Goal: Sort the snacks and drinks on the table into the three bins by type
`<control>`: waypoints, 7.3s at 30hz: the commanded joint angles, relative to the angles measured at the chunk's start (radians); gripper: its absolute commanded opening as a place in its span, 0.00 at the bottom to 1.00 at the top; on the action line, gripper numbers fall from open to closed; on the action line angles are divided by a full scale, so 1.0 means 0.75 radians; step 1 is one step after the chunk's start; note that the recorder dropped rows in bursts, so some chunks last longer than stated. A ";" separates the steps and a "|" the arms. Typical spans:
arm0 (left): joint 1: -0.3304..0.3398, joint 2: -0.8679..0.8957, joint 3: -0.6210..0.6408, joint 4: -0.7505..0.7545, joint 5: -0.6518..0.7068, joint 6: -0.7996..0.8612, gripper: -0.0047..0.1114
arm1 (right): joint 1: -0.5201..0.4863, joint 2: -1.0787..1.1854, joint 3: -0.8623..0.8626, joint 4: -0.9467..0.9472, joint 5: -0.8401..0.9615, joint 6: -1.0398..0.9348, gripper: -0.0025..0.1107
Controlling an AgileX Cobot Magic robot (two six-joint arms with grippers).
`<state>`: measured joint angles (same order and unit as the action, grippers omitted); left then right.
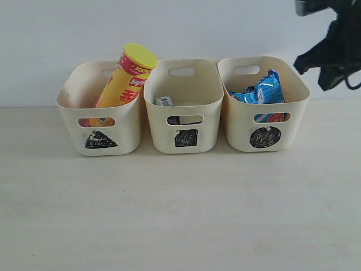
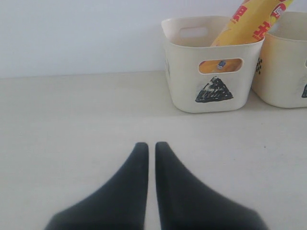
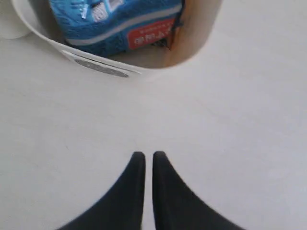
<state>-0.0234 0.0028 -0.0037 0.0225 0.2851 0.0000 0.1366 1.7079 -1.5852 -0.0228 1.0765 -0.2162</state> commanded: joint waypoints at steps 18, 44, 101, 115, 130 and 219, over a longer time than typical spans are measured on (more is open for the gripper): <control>0.003 -0.004 0.005 -0.009 -0.010 -0.010 0.08 | -0.261 -0.464 0.581 0.146 -0.414 0.039 0.04; 0.003 -0.004 0.005 -0.009 -0.010 -0.010 0.08 | -0.261 -1.270 1.048 0.120 -0.624 0.024 0.04; 0.003 -0.004 0.005 -0.009 -0.008 -0.010 0.08 | -0.130 -2.184 1.780 0.162 -0.919 0.094 0.04; 0.003 -0.004 0.005 -0.009 -0.010 -0.010 0.08 | -0.130 -2.228 1.833 0.054 -0.922 0.270 0.04; 0.003 -0.004 0.005 -0.009 -0.008 -0.010 0.08 | -0.130 -2.277 2.052 0.052 -1.002 0.270 0.04; 0.003 -0.004 0.005 -0.009 0.045 -0.010 0.08 | -0.130 -2.277 2.114 0.020 -1.007 0.281 0.04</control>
<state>-0.0234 0.0028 -0.0037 0.0225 0.3145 0.0000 0.0395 0.0047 -0.0050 0.0000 0.3292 -0.0074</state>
